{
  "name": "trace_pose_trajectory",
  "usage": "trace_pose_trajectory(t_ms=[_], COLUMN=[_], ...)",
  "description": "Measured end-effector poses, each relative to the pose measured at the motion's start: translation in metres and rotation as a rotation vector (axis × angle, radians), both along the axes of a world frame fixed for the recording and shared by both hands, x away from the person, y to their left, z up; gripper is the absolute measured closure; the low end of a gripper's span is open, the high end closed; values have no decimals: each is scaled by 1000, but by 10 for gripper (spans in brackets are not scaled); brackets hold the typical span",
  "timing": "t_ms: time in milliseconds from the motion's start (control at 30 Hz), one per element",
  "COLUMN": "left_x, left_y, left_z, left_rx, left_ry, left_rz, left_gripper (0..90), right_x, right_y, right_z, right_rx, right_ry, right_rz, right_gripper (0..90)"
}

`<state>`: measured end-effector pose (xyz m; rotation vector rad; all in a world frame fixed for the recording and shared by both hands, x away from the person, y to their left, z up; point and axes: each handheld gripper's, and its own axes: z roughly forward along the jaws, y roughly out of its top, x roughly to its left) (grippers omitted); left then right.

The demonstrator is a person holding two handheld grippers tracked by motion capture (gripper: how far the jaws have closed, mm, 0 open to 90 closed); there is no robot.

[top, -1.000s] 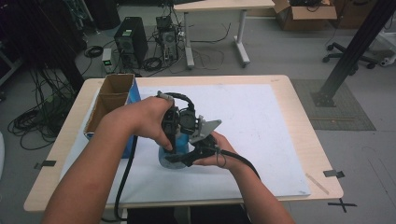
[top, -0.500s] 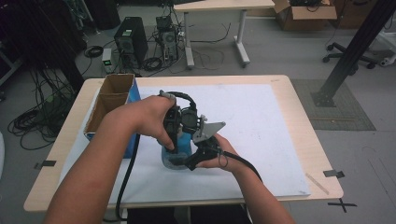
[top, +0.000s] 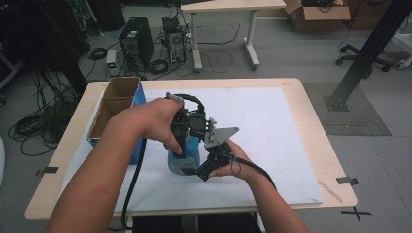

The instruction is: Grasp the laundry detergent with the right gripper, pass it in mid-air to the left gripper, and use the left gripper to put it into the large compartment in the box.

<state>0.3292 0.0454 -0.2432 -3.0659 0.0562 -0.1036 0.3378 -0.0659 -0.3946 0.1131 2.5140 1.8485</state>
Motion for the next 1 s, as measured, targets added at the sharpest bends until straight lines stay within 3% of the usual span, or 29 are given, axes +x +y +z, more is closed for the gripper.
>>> trace_pose_trajectory(t_ms=[200, 267, 533, 633, 800, 1000], left_x=[1, 3, 5, 7, 7, 7], left_y=[2, 6, 14, 17, 19, 17], left_z=[1, 2, 5, 6, 10, 16], left_rx=[-9, -26, -48, -53, -60, -62], left_ry=[4, 27, 24, 27, 15, 4], left_rz=[13, 33, 55, 69, 107, 200], left_gripper=[380, 380, 379, 379, 379, 379], right_x=[0, 1, 1, 0, -1, 3], right_y=[-5, -10, -26, -37, -48, -64], right_z=[3, 6, 13, 17, 20, 28], right_rx=[3, 4, 18, -5, -34, -72], right_ry=[0, 0, 10, -12, -28, -42], right_rz=[-5, -14, -28, -30, -31, -52], right_gripper=[1, 1, 1, 1, 1, 1])
